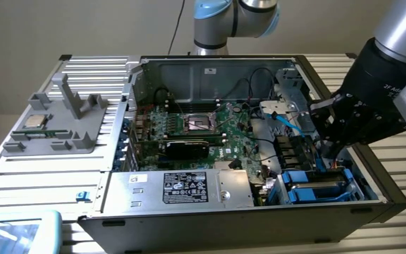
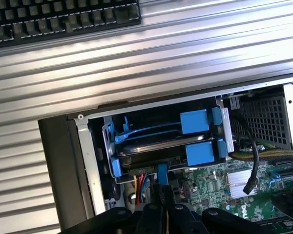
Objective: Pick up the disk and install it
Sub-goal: 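Insert the second disk wire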
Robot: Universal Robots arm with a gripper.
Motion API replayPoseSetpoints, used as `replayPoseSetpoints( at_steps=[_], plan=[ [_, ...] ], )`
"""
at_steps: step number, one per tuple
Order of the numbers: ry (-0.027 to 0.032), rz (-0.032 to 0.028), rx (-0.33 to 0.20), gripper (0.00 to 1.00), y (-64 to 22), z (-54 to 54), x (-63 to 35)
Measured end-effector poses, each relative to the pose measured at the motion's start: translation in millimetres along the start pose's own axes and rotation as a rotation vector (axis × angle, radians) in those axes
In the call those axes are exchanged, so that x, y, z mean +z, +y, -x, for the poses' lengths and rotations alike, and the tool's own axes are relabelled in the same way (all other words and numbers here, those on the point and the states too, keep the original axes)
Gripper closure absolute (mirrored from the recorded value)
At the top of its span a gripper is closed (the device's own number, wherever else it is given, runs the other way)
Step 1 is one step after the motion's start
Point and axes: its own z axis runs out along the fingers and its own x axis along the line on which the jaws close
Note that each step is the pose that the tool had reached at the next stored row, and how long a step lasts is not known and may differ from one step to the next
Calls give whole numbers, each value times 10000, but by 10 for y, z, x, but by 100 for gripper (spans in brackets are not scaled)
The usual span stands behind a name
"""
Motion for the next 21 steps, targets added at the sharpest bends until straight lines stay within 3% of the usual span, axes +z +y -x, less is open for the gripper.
replayPoseSetpoints(
  at_steps=[7, 21],
  plan=[
    [-22, -18, -469, 89, 67, 22, 39],
    [-245, 42, -1436, 89, 154, 3, 141]
  ],
)
